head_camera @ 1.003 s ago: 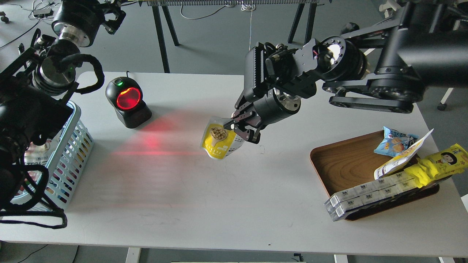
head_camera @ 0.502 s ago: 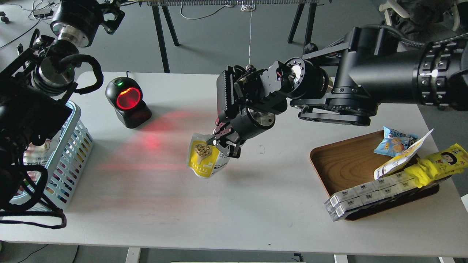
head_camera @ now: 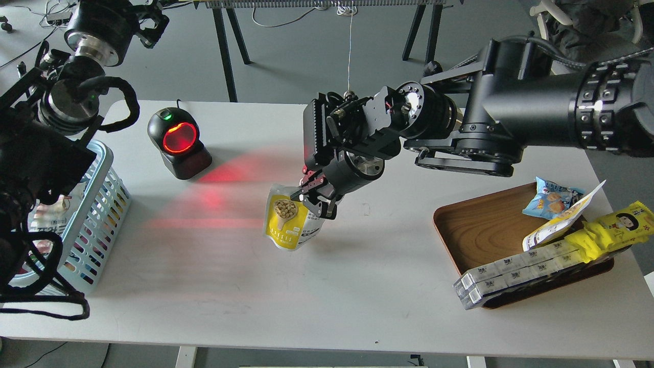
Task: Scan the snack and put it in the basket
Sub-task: 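Release the packet on the table and raise the right gripper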
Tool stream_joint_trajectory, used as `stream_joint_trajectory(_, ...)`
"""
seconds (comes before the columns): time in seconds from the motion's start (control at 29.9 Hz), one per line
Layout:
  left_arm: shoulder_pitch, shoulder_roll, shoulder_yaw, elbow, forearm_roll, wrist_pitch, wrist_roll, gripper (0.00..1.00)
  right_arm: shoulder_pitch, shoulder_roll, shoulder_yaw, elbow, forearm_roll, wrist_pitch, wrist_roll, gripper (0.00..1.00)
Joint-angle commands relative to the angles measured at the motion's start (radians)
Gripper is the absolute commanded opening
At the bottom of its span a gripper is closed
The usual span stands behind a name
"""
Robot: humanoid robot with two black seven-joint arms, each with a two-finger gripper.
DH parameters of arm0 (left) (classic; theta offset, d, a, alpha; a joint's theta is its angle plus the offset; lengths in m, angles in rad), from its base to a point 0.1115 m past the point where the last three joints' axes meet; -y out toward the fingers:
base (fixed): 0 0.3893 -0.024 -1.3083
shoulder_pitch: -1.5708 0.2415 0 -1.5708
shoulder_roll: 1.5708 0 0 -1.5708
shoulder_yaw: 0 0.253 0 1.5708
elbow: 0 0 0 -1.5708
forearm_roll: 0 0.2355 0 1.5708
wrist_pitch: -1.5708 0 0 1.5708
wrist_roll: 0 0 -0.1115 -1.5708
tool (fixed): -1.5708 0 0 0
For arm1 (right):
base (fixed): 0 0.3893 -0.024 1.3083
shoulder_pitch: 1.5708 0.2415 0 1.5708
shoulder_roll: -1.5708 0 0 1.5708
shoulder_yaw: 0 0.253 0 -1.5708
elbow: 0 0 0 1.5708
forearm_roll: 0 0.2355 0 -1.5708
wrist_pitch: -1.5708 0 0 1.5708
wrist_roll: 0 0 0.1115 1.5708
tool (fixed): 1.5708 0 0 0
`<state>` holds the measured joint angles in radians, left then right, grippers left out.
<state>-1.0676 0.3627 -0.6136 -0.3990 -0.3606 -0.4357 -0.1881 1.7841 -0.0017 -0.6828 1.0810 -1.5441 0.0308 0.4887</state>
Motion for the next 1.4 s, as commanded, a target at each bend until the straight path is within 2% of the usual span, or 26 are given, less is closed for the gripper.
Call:
stream_joint_trajectory(0.0,0.003,0.004,0.000,0.000,0.000,0.000,0.001,1.00,-0.003,0.000,-0.001,-0.012,-0.002,0.000,0.000,0.04)
stream_joint_trajectory(0.3,0.003,0.004,0.000,0.000,0.000,0.000,0.001,1.00,0.001,-0.001,-0.006,-0.012,-0.002,0.000,0.000,0.09)
stream_joint_trajectory(0.47,0.000,0.004,0.000,0.000,0.000,0.000,0.002,1.00,0.024,-0.027,0.011,0.002,0.001,-0.003,0.000,0.26)
stream_joint_trajectory(0.7,-0.003,0.027,0.002,-0.006,0.000,0.002,0.009,1.00,0.072,-0.174,0.091,0.100,0.007,-0.003,0.000,0.44)
stream_joint_trajectory(0.84,-0.009,0.039,0.005,-0.008,0.002,-0.006,0.012,1.00,0.086,-0.279,0.138,0.123,0.025,-0.005,0.000,0.46)
stream_joint_trajectory(0.94,-0.012,0.050,0.009,-0.009,0.009,-0.053,0.015,1.00,0.061,-0.395,0.250,0.126,0.056,0.000,0.000,0.53)
stream_joint_trajectory(1.0,-0.024,0.070,0.009,-0.021,0.026,-0.053,0.018,1.00,0.005,-0.458,0.336,0.131,0.097,0.000,0.000,0.61)
stream_joint_trajectory(1.07,-0.044,0.102,0.011,-0.078,0.048,-0.053,0.025,0.99,-0.061,-0.526,0.440,0.134,0.134,0.000,0.000,0.73)
stream_joint_trajectory(1.2,-0.052,0.197,0.047,-0.222,0.187,-0.053,0.027,0.99,-0.184,-0.656,0.633,0.135,0.171,0.014,0.000,0.86)
stream_joint_trajectory(1.3,-0.052,0.225,0.064,-0.326,0.368,-0.053,0.015,0.99,-0.277,-0.707,0.730,0.128,0.245,0.012,0.000,0.89)
stream_joint_trajectory(1.37,-0.051,0.249,0.063,-0.401,0.524,-0.052,-0.010,0.99,-0.333,-0.748,0.769,0.129,0.307,0.012,0.000,0.89)
